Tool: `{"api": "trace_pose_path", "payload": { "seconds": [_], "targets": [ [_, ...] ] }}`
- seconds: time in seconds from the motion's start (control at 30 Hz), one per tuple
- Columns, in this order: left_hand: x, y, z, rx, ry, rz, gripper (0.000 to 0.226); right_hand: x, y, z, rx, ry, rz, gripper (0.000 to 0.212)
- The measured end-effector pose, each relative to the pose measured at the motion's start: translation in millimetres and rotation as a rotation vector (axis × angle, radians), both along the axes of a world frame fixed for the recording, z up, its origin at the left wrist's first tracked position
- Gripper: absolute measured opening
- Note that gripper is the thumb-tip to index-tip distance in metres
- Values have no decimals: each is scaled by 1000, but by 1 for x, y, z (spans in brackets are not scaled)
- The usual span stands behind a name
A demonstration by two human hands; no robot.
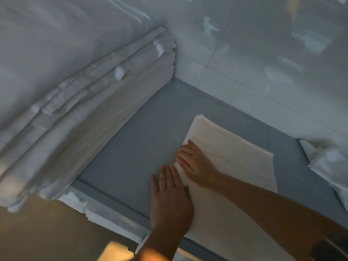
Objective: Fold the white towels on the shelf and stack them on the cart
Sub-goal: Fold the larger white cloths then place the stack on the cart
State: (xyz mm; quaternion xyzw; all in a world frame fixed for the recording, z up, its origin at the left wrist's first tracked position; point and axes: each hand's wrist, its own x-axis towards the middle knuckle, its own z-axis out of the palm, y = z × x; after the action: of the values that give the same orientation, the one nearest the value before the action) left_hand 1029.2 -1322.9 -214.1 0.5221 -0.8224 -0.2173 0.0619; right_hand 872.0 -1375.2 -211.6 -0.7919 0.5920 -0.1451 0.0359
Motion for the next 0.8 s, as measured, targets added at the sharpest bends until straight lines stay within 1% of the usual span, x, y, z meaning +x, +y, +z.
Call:
{"api": "trace_pose_path", "payload": {
  "seconds": [0.07, 0.17, 0.3, 0.37, 0.43, 0.47, 0.5, 0.53, 0.6, 0.63, 0.67, 0.73, 0.8],
  "targets": [
    [-2, 1, -1, 4, -17, 6, 65, -4, -2, -1, 2, 18, 41, 30],
    [-5, 1, -4, 13, -21, 10, 67, -16, -33, 1, 6, 52, -9, 30],
    [-8, -4, -4, -17, -4, 15, 69, -49, -77, 6, 54, 32, -241, 23],
    [-7, -3, -2, -22, 6, 12, 69, -60, -98, 11, 66, 70, -357, 21],
    [-7, -3, 0, -20, 16, 6, 70, -61, -106, 14, 29, 139, -440, 24],
    [-6, -3, 0, -22, 16, -2, 71, -57, -103, 16, 5, 132, -435, 25],
    [-5, -2, 1, -27, 12, -15, 72, -53, -93, 16, -19, 106, -363, 25],
    [-5, -2, 1, -34, 8, -28, 72, -48, -79, 15, -31, 82, -239, 24],
    [-5, -2, 0, -41, -2, -44, 69, -43, -47, 5, 16, 74, -6, 28],
    [-6, -2, -1, -38, -6, -46, 69, -46, -37, 2, 39, 69, 42, 32],
    [-7, -3, -2, -37, -9, -46, 70, -52, -36, 0, 72, 64, 31, 35],
    [-7, -3, -5, -42, -14, -38, 70, -69, -50, -1, 120, 81, -94, 36],
    [-8, -2, -6, -60, -21, -32, 71, -91, -70, 1, 185, 196, -262, 41]
  ]
}}
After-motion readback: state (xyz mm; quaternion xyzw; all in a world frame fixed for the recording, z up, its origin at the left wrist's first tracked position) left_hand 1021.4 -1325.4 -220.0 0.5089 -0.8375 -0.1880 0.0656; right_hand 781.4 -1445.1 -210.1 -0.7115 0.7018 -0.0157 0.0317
